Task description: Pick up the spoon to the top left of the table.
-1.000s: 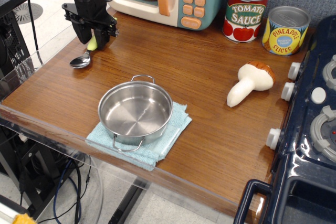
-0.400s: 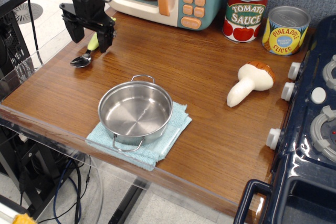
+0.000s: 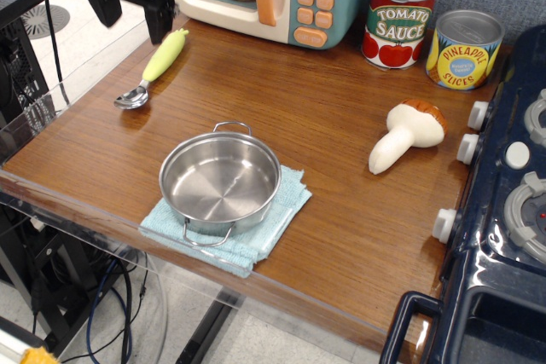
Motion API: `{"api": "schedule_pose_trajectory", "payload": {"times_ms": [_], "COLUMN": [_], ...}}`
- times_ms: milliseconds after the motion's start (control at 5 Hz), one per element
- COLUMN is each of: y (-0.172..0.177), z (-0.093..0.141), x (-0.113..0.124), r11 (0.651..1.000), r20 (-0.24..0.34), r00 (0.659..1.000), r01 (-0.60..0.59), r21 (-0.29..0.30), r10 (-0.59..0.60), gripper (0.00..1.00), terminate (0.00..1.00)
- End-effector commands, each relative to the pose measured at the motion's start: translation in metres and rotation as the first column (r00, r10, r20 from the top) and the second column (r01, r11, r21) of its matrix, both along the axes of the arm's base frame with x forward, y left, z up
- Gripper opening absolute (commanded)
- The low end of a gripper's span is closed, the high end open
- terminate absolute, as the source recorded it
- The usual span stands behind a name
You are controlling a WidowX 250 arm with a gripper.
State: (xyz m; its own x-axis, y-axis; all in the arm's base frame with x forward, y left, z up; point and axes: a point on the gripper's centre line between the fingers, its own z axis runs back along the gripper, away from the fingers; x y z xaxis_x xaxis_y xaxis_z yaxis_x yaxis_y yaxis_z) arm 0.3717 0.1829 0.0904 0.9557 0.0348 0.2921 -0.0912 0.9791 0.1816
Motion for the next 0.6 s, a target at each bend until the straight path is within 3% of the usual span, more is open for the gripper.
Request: {"api": "schedule_pose_trajectory", "payload": {"times_ms": [0, 200, 400], "y": [-0.0008, -0.0008, -0.0008], "z": [0.0255, 0.0255, 0.0255], "x": [-0.0054, -0.0054, -0.0054], "r11": [1.000, 1.000, 1.000], "r20": [0.053, 0.053, 0.053], "r00": [0.999, 0.999, 0.999], "r01": [-0.004, -0.004, -0.004], "r21": [0.029, 0.029, 0.029], "r10": [0.003, 0.003, 0.003], "gripper": [1.00, 1.00, 1.00], "terminate": [0.00, 0.00, 1.00]}}
